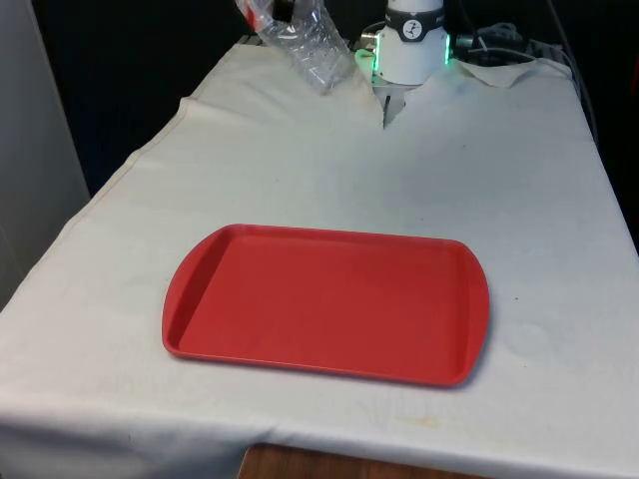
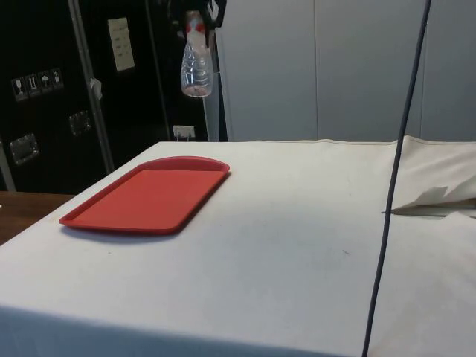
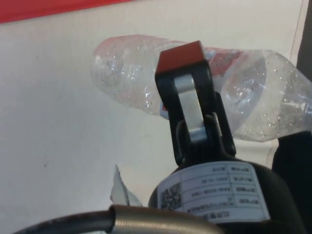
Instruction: Place the bottle upright on the tray.
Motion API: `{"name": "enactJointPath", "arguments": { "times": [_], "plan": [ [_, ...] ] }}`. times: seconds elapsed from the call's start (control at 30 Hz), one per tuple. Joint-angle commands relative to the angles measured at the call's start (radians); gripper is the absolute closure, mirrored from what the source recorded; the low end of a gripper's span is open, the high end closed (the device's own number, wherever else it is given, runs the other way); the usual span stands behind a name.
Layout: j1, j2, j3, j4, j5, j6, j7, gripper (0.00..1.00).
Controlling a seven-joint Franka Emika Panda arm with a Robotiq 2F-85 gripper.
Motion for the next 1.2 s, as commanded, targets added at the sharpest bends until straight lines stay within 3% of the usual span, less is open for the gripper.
{"name": "enactJointPath", "arguments": {
  "times": [0.0, 0.13, 0.37, 0.4, 0.43, 0.63, 0.7, 0.73, 1.0, 1.03, 1.07, 1.17],
  "plan": [
    [0.003, 0.015, 0.0, 0.016, -0.015, 0.001, 0.02, 0.97],
    [0.0, 0.039, 0.007, 0.04, -0.02, -0.001, 0.016, 0.97],
    [0.005, 0.086, 0.016, 0.09, -0.066, -0.003, 0.062, 0.97],
    [0.0, 0.082, 0.019, 0.085, -0.057, -0.002, 0.047, 0.97],
    [0.005, 0.091, 0.018, 0.096, -0.071, -0.003, 0.066, 0.97],
    [0.006, 0.13, 0.031, 0.137, -0.116, -0.005, 0.103, 0.97],
    [0.001, 0.122, 0.033, 0.127, -0.102, -0.002, 0.084, 0.97],
    [0.006, 0.134, 0.032, 0.141, -0.122, -0.005, 0.107, 0.97],
    [0.01, 0.178, 0.046, 0.184, -0.188, -0.005, 0.162, 0.97],
    [0.004, 0.172, 0.049, 0.177, -0.177, -0.003, 0.144, 0.97],
    [0.011, 0.182, 0.047, 0.187, -0.195, -0.005, 0.168, 0.97],
    [0.012, 0.192, 0.052, 0.196, -0.216, -0.004, 0.186, 0.97]
  ]
}}
